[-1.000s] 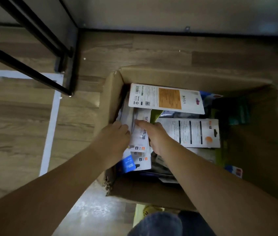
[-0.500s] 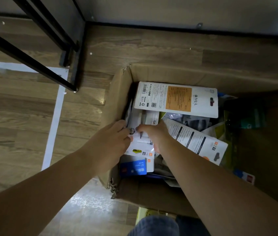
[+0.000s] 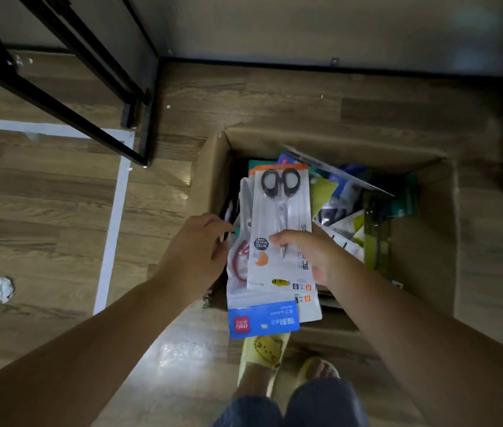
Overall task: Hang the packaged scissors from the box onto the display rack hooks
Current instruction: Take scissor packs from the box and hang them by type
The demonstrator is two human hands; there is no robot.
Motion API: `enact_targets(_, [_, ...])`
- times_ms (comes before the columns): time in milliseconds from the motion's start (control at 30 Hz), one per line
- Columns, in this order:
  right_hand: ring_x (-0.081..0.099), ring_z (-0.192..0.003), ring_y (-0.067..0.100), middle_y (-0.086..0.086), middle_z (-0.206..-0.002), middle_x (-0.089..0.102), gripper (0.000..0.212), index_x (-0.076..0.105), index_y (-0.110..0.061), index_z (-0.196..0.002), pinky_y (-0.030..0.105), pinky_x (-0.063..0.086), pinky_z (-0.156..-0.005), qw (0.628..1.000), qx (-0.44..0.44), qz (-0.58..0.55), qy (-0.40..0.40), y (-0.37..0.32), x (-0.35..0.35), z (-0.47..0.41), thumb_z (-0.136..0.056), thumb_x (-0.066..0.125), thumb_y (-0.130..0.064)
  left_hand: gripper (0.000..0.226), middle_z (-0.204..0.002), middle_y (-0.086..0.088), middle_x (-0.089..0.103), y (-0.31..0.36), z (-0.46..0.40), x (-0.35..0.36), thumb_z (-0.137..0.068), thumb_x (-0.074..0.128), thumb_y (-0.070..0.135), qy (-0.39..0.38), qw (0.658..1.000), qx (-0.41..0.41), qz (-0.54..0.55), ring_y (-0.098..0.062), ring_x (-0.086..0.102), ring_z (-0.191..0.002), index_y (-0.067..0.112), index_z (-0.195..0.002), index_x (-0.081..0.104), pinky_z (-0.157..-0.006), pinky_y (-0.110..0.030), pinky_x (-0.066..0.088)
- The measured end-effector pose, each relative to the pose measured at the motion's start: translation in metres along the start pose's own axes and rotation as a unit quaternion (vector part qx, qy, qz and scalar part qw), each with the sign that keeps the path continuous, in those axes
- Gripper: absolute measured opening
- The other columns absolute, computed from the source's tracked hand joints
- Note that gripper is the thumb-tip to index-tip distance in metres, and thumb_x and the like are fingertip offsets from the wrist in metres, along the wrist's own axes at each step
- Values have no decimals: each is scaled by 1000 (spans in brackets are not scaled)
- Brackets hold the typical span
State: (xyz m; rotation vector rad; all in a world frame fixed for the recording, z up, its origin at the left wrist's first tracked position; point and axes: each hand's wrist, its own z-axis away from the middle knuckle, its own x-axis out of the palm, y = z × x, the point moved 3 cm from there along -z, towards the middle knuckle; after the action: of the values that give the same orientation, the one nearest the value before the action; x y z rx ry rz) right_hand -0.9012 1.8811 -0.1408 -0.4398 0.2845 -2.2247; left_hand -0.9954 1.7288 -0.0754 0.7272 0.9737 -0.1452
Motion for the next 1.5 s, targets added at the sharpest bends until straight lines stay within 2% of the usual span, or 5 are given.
enact_targets(333, [66,-88,34,13,-86,70,18,70,-10,-84,46,52,-84,996,-60,50,-50,-34,3,153,-68,73,-2,55,-112,1,59,88,60,-72,-81,65,47,-115,869,-320,360,-19,57,-99,19,-124,47,-79,-33,48])
enact_targets(500, [67,-86,34,16,-92,70,37,64,-6,-105,45,55,-76,979,-154,82,-101,-104,25,283,-71,68,9,71,-111,-7,69,157,101,-158,-60,73,48,-229,829,-255,442,-27,63,-106,14,-120,57,-95,-44,48])
enact_targets(867, [62,-56,20,8,-64,66,21,69,-6,-84,29,47,-56,911,-365,180,-75,-213,68,525,-67,73,6,36,-68,13,72,276,160,-348,-34,89,51,-124,906,-62,400,-7,66,-71,41,-65,75,-72,-29,54])
enact_targets(1100, [68,-91,26,7,-99,71,58,63,-19,-106,42,54,-79,858,-445,245,-79,-254,87,623,-49,76,-14,49,-104,19,67,342,199,-436,-64,75,50,-108,931,89,338,2,62,-99,32,-108,63,-75,-4,44])
enact_targets(1500, [66,-97,32,18,-108,66,51,56,-7,-118,43,54,-81,775,-588,193,-126,-314,139,744,-70,68,8,87,-117,6,67,409,243,-545,-46,78,69,-19,858,230,460,-10,62,-110,24,-117,59,-87,-19,51])
